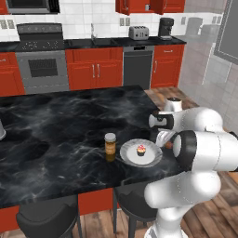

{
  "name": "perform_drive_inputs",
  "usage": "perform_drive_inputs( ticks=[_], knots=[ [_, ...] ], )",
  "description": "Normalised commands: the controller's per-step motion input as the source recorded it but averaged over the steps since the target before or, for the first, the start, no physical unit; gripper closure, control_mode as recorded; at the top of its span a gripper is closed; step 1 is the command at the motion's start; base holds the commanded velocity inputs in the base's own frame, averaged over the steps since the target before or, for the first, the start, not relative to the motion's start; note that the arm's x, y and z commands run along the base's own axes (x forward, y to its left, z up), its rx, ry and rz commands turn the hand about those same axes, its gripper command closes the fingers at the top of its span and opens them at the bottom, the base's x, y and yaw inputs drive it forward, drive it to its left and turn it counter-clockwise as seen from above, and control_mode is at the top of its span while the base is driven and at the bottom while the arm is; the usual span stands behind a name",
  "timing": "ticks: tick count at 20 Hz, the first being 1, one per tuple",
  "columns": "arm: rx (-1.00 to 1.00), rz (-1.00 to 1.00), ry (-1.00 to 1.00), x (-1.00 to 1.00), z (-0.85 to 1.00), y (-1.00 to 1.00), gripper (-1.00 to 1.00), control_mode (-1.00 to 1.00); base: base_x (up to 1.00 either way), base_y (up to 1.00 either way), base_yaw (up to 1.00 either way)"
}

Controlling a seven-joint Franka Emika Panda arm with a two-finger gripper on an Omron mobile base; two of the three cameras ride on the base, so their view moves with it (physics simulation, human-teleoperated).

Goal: Take the cinnamon bottle from the cabinet and place it on the dining table, next to the plate with the cupcake. Then take the chocolate from the dining counter and place it on the cupcake plate.

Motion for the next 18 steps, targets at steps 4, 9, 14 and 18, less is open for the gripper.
perform_drive_inputs(
  ticks=[4,9,14,18],
  knots=[
    [0.0,0.01,0.0,0.0,0.0,0.42,1.0,-1.0,0.0,0.0,0.0],
    [0.0,0.0,0.0,0.06,0.0,0.31,1.0,-1.0,0.0,0.0,0.0],
    [0.0,0.0,0.01,0.07,0.0,0.29,1.0,-1.0,0.0,0.0,0.0],
    [0.0,0.0,0.0,0.13,-0.04,0.28,1.0,-1.0,0.0,0.0,0.0]
  ],
)
